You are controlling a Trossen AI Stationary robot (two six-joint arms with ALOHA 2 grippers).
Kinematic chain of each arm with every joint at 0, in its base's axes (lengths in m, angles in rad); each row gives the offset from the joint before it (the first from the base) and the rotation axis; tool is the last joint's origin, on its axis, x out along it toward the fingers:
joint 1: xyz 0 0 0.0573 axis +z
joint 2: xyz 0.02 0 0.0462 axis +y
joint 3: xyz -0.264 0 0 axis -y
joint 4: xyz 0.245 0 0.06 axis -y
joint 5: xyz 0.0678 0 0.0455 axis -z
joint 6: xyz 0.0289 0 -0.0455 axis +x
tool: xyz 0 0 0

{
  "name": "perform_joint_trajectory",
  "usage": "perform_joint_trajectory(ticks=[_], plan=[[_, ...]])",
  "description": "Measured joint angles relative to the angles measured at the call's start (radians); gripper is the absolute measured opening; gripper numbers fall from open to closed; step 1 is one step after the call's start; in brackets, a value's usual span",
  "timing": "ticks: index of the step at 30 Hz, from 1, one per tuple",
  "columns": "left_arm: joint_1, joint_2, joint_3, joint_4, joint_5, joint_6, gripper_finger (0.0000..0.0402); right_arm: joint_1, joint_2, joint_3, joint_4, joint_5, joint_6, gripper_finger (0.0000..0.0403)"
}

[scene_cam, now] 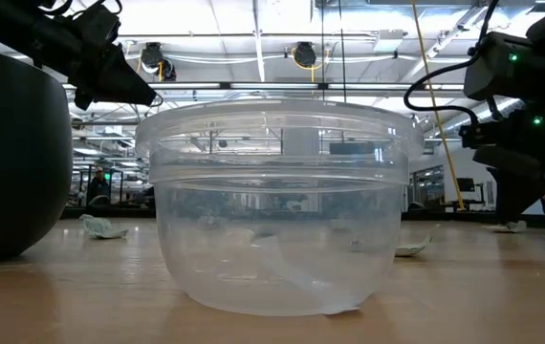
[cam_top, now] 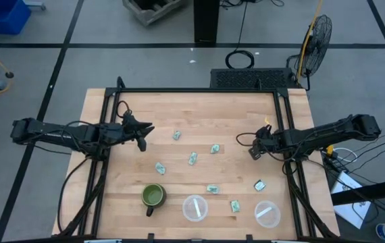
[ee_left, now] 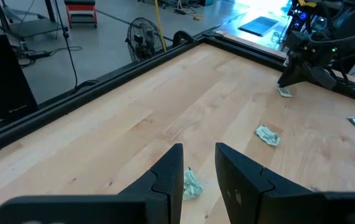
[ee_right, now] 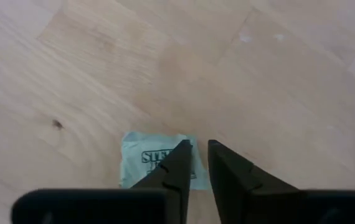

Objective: Pick and place Stevia / Truvia into bins
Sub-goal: Put the green stevia packet into the right transparent container

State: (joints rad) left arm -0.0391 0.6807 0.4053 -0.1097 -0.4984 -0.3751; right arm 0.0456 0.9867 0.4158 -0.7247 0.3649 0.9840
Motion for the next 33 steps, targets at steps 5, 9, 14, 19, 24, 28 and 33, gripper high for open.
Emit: perform_joint_trajectory(ticks=[5, 9, 14, 19, 24, 28, 33], plan=[[0.000, 0.000, 0.000, 0.000, 0.000, 0.000, 0.0097, 0.000, -0.002, -0.067, 0.103, -0.003, -0.001, 0.0028], [0.000, 0.000, 0.000, 0.000, 0.001, 0.000, 0.0097, 0.000, -0.002, -0.107, 0.157, 0.000, -0.024, 0.0021], [0.000, 0.000, 0.000, 0.001, 0.000, 0.000, 0.0097, 0.001, -0.021, -0.088, 0.154, 0.020, -0.083, 0.0003], [0.000, 0.000, 0.000, 0.001, 0.000, -0.004, 0.0097, 0.003, -0.059, -0.015, 0.224, -0.006, -0.239, 0.0001], [0.000, 0.000, 0.000, 0.001, 0.000, -0.003, 0.0097, 0.062, -0.074, 0.123, 0.249, -0.097, -0.432, 0.0001], [0.000, 0.000, 0.000, -0.002, 0.001, -0.005, 0.0097, 0.177, -0.078, 0.257, 0.214, -0.200, -0.554, 0.0000], [0.000, 0.000, 0.000, -0.027, 0.001, -0.005, 0.0097, 0.377, -0.079, 0.316, 0.223, -0.318, -0.629, 0.0000]])
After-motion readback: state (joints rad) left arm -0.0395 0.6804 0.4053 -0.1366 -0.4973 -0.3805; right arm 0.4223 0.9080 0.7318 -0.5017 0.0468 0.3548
